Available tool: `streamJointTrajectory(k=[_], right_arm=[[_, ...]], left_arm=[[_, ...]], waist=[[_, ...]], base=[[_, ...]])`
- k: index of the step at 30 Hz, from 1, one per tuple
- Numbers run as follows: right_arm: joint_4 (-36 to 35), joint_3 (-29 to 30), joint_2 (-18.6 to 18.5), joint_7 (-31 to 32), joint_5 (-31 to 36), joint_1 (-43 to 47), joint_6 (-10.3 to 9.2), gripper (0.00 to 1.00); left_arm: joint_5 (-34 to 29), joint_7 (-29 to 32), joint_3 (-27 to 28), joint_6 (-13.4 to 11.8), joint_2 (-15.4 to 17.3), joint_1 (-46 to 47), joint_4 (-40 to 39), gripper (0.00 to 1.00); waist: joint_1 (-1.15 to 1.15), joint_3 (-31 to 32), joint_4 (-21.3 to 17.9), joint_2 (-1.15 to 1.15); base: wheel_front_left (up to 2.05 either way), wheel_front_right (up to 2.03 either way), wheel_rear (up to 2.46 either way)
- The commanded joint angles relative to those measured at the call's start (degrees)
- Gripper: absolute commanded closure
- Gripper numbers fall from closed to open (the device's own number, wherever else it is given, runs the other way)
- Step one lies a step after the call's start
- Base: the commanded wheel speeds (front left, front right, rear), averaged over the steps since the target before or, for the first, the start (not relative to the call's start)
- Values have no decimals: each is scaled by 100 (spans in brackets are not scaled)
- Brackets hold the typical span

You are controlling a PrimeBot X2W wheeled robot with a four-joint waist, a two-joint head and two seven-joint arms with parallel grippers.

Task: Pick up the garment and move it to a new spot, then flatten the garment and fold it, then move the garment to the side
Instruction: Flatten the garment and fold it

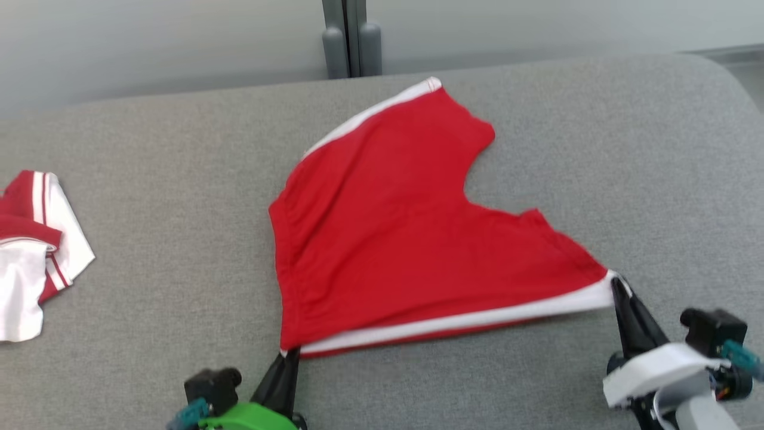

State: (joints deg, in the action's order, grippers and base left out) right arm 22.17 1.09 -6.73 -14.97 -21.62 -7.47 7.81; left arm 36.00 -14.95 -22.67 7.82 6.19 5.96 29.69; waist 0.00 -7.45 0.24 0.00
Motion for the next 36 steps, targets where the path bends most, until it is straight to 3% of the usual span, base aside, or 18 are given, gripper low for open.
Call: streamJointTrajectory(k=[1,10,15,24,36], right_arm=[[-31,159,-112,-31,1,204,-58,100],[-386,263,-105,-30,-53,1018,-56,100],[-620,237,-91,-29,60,809,-43,100],[-591,-50,-365,-28,154,-638,-39,100],[719,-857,-743,-28,569,-3242,-37,100]], left_arm=[[-24,-35,110,-64,125,-233,-4,100],[-234,-35,-85,-63,152,-948,-584,100],[18,-34,-163,-52,126,-796,-1061,100],[7,-32,-210,-43,34,389,-1197,100],[46,-28,-195,-43,-204,1781,-805,100]], waist=[[0,385,35,0],[0,724,134,0],[0,526,245,0],[0,-363,486,0],[0,-1282,946,0]], base=[[0,0,0],[0,0,0],[0,0,0],[0,0,0],[0,0,0]])
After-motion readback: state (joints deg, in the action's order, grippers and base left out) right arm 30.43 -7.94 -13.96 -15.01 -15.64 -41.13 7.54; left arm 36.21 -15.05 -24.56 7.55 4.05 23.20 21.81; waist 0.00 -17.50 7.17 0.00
